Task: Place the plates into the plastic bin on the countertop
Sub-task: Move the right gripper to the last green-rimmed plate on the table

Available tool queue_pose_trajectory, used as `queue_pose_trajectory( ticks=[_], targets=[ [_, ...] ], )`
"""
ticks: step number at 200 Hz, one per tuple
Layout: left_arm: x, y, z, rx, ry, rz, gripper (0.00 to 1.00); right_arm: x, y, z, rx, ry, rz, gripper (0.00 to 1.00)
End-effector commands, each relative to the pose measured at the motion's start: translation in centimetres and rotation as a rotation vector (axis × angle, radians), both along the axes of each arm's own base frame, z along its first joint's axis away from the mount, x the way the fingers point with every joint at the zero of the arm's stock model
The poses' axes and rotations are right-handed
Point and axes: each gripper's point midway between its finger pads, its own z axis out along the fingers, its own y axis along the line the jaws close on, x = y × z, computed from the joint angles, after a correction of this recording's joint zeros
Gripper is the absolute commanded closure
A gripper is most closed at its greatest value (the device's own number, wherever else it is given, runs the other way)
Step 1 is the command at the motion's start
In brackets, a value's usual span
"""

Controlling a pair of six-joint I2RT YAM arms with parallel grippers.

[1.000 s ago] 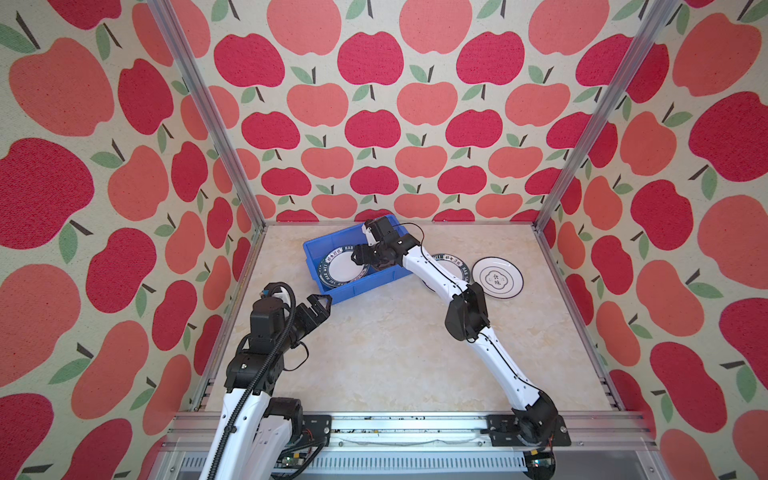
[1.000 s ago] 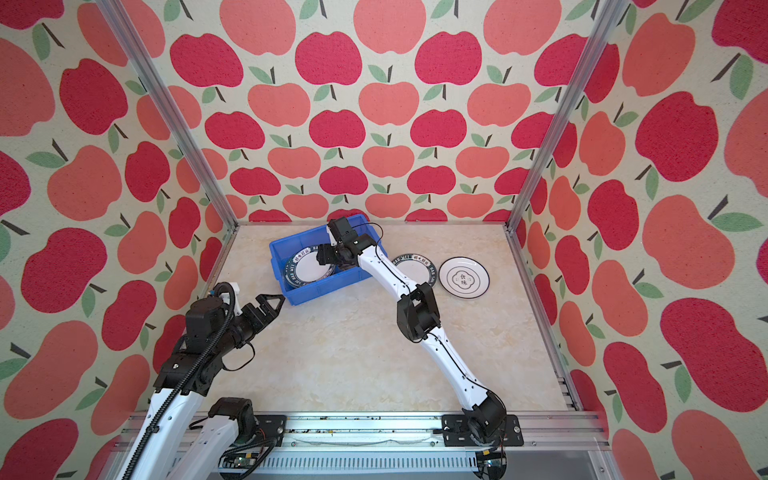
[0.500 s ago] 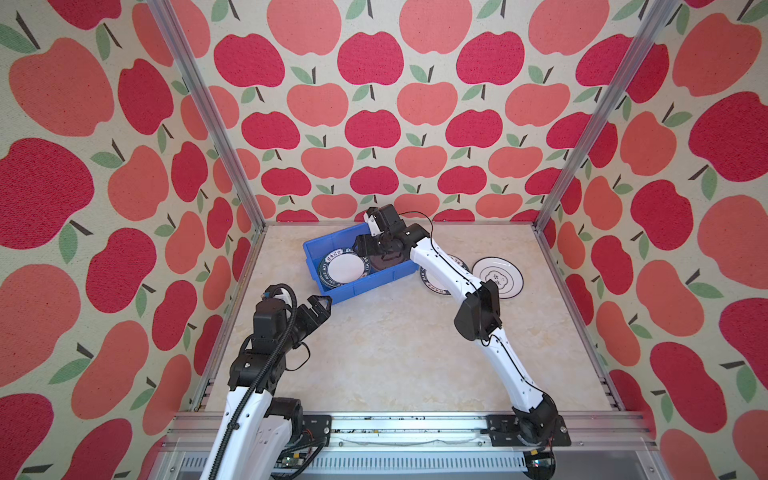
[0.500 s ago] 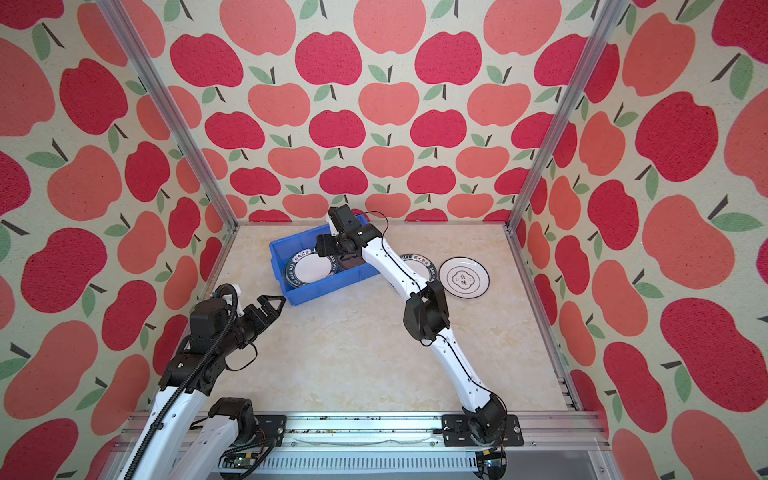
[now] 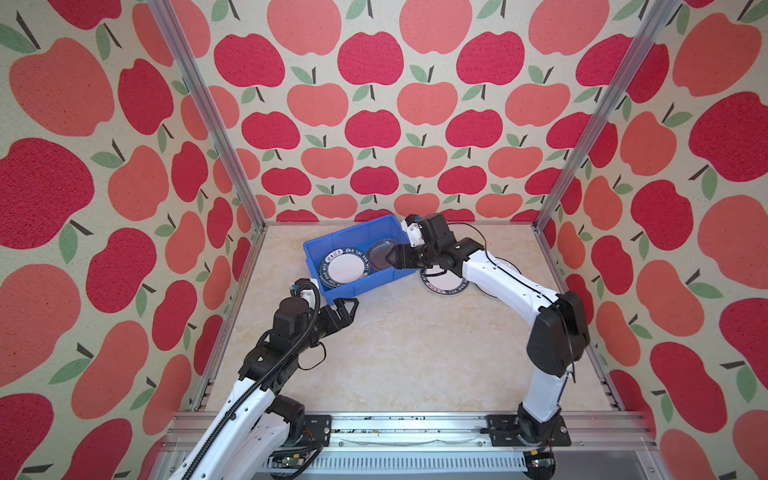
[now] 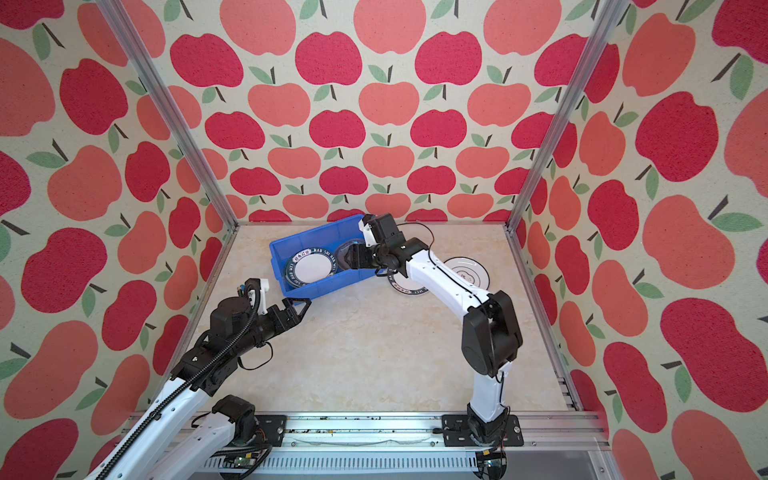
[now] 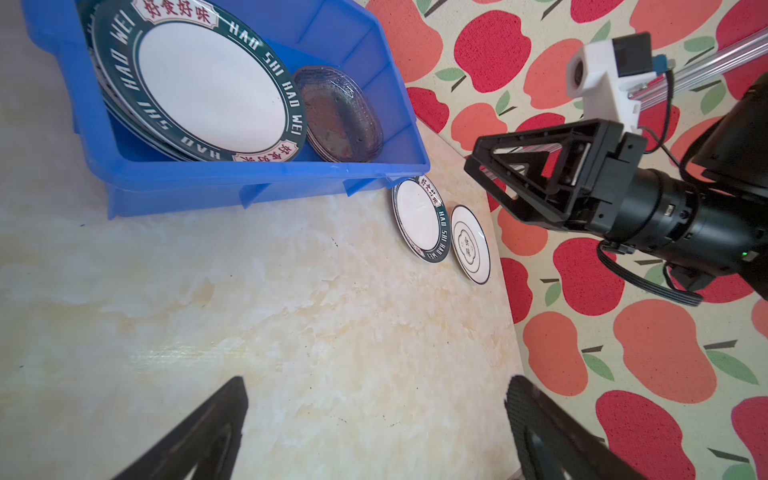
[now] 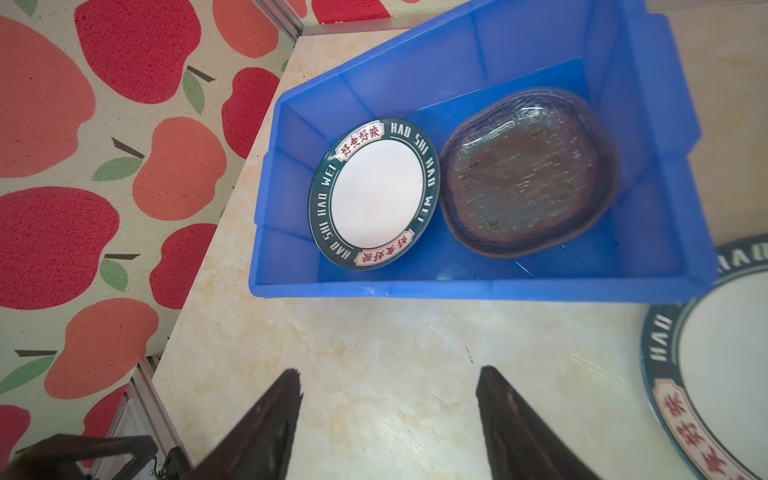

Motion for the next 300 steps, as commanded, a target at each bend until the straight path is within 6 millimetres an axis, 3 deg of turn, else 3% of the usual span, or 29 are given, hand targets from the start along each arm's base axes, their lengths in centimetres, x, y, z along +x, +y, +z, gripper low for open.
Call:
queue_pose_trajectory(
  ticks=[1,23,52,107,142,186,300],
  targets=[
    [1.6,-1.0,0.6,0.016,-0.083,0.002,0.01,-1.3,-3.1,1.7,0.08,-0.036,-0.045,0.29],
    [2.1,-2.4,0.5,-0.036,-0.116,-0.026,0.01,-2.4,-8.0,1.0,0.133,-0.013,-0.14,0.31],
    [2.7,-2.5,0.2,-0.049,-0.139,-0.005,0.01,-3.0,-13.6,-2.4,0.198,0.077,-0.279,0.36],
    [4.3,-1.6,-0.9,-0.002,-0.084,0.021,0.01,-3.5,-19.5,-10.3,0.284,0.218,-0.488,0.46],
    [4.9,-1.9,-0.3,-0.025,-0.088,0.019,0.01,-3.1,-19.9,-13.5,0.309,0.263,-0.524,0.51],
    [4.8,-1.8,-0.4,-0.04,-0.089,0.036,0.01,-0.9,-21.1,-17.3,0.385,0.323,-0.63,0.57],
    [4.6,-1.4,-0.5,-0.01,-0.068,0.04,0.01,2.5,-21.4,-20.4,0.494,0.362,-0.765,0.59]
  ],
)
